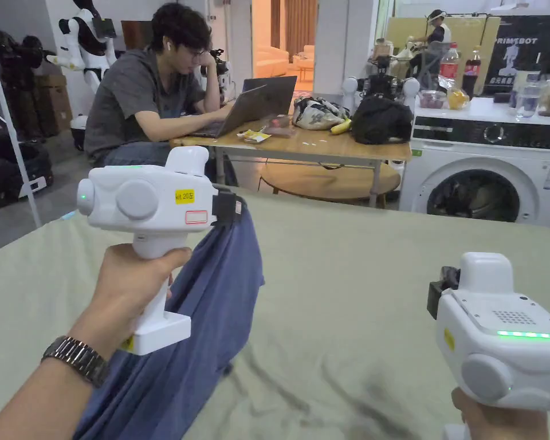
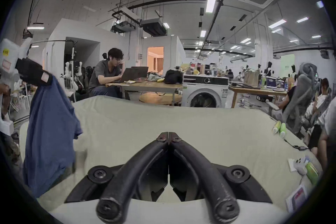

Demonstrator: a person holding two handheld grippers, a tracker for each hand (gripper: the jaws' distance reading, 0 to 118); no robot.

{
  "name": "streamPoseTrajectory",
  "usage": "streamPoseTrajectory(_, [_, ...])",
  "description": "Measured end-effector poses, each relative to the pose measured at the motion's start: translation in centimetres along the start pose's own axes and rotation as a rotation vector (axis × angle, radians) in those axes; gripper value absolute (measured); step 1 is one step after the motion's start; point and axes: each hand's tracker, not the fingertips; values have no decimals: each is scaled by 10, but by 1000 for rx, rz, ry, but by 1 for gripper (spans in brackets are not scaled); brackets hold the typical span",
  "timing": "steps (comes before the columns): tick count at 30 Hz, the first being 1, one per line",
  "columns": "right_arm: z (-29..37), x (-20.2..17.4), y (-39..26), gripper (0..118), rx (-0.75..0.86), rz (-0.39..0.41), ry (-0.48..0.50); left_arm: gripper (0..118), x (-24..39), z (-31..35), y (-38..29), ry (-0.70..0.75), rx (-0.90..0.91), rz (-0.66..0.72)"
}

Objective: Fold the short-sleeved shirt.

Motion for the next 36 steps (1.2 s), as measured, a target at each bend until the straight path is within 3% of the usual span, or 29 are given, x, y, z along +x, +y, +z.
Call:
streamPoseTrajectory(7, [30,71,5,0,27,10,-135,0,143,-74,8,-279,-29,-71])
streamPoseTrajectory(14, [60,134,-9,0,14,-26,-271,0,265,-131,-53,-515,-171,-115])
streamPoseTrajectory(17, [70,153,-19,0,2,-40,-325,0,292,-145,-104,-538,-282,-168])
streamPoseTrajectory(19, [72,162,-26,0,-17,-61,-346,0,299,-150,-137,-562,-341,-133])
streamPoseTrajectory(26, [72,165,-45,0,-62,-86,-351,1,303,-142,-208,-581,-455,-118])
streamPoseTrajectory(28, [72,162,-48,0,-69,-90,-338,14,296,-138,-213,-593,-479,-106])
streamPoseTrajectory(29, [72,159,-49,0,-71,-89,-333,35,293,-134,-212,-591,-481,-104])
streamPoseTrajectory(32, [72,151,-48,0,-68,-80,-314,55,277,-116,-201,-524,-395,-127])
streamPoseTrajectory(36, [67,137,-42,0,-62,-51,-282,55,242,-95,-176,-437,-235,-42])
